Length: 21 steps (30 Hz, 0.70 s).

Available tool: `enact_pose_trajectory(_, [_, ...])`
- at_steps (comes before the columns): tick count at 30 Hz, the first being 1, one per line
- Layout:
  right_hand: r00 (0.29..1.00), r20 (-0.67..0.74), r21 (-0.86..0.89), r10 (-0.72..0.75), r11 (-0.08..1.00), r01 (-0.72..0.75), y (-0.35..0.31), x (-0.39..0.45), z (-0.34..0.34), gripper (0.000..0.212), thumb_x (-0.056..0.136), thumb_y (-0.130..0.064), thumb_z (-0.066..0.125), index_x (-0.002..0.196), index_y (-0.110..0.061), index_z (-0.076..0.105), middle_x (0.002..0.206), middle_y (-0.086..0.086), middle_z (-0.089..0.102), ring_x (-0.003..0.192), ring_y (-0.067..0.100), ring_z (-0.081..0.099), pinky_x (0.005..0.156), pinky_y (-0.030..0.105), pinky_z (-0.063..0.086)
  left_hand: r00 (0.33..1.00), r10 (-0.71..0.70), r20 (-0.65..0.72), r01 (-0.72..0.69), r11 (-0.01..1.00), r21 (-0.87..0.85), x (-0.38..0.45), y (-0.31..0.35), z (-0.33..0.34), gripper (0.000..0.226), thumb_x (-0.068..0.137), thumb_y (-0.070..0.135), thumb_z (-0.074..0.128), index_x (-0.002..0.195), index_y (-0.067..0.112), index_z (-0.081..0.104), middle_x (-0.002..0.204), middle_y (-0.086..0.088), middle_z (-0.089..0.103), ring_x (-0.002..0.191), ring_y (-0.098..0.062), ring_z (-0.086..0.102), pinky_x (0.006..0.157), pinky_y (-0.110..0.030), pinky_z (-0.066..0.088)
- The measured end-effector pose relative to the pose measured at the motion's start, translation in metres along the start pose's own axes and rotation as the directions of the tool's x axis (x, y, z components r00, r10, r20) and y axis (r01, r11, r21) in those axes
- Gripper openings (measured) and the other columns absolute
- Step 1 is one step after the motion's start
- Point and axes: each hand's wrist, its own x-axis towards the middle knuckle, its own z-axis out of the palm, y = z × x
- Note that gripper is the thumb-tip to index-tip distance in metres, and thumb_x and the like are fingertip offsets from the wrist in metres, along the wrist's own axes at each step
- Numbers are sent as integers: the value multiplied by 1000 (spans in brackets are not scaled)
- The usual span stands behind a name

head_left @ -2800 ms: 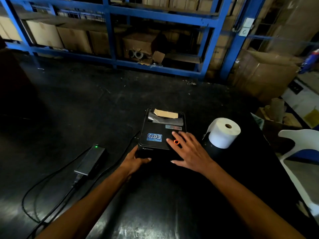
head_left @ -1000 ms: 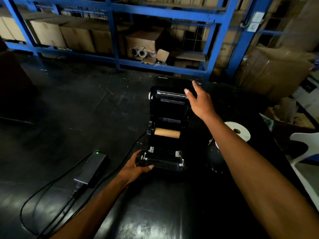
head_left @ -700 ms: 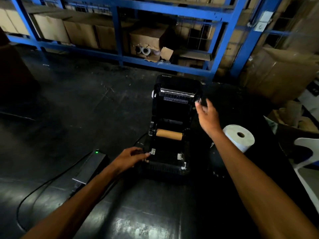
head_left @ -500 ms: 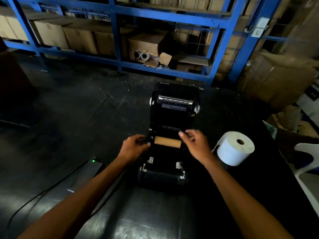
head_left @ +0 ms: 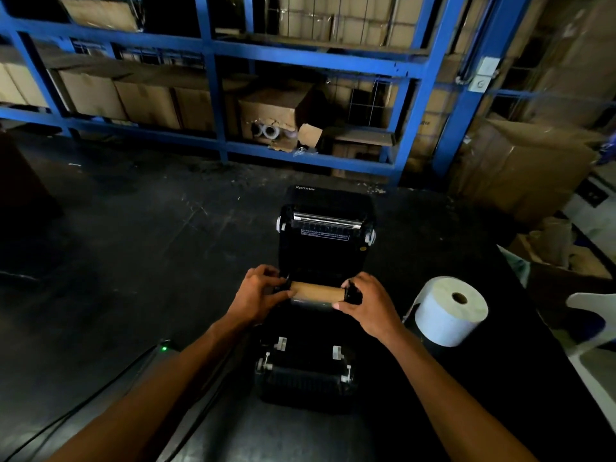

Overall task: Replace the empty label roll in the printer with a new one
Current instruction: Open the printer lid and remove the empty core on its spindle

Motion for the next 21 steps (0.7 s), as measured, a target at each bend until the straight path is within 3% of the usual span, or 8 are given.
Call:
enact_pose_trajectory(4, [998,-25,233,61,971,-53,-14,-5,-26,31,71,-11,82,96,-13,63,92,-1,62,81,9,61,73,13,47,999,8,-50,-22,957,-290,-1,34,-15,35,76,21,78,108,10,71,124,-3,63,105,-13,64,88,-23,52])
enact_pose_trajectory(6, [995,-20,390,94,917,-79,-21,-19,-40,31,71,-6,81,95,-12,63,90,2,67,80,11,66,74,15,53,999,-21,-24,9,909,-417,-12,54,-22,29,75,22,79,103,15,72,111,-3,71,94,-12,69,83,-30,56])
enact_pose_trajectory(8, [988,-77,539,137,839,-75,-25,-40,-52,30,72,-1,80,96,-11,64,90,4,69,82,12,68,77,18,56,999,-20,29,32,872,-488,-26,74,-25,23,74,26,79,93,16,71,87,-2,74,75,-10,69,68,-25,55])
enact_pose_trajectory(10, [966,-162,640,202,766,-53,-24,-63,-61,30,74,2,76,98,-12,66,91,2,71,84,9,68,78,18,56,997,1,83,42,855,-518,-41,93,-18,22,73,26,79,86,13,67,77,-8,71,65,-11,64,60,-21,51])
enact_pose_trajectory(15, [848,-284,772,449,632,-76,-1,-128,-78,20,81,-3,72,93,-17,65,84,0,73,72,8,71,61,15,54,978,24,209,108,792,-600,-83,133,31,23,75,-1,75,86,8,58,72,-7,59,65,-15,58,61,-22,51])
enact_pose_trajectory(21, [688,-282,874,669,474,-103,41,-202,-92,10,86,-3,66,92,-8,60,87,12,68,76,19,67,61,22,59,924,-35,381,283,731,-621,-127,164,103,31,79,-1,72,102,2,52,67,-13,60,55,-15,61,53,-24,56])
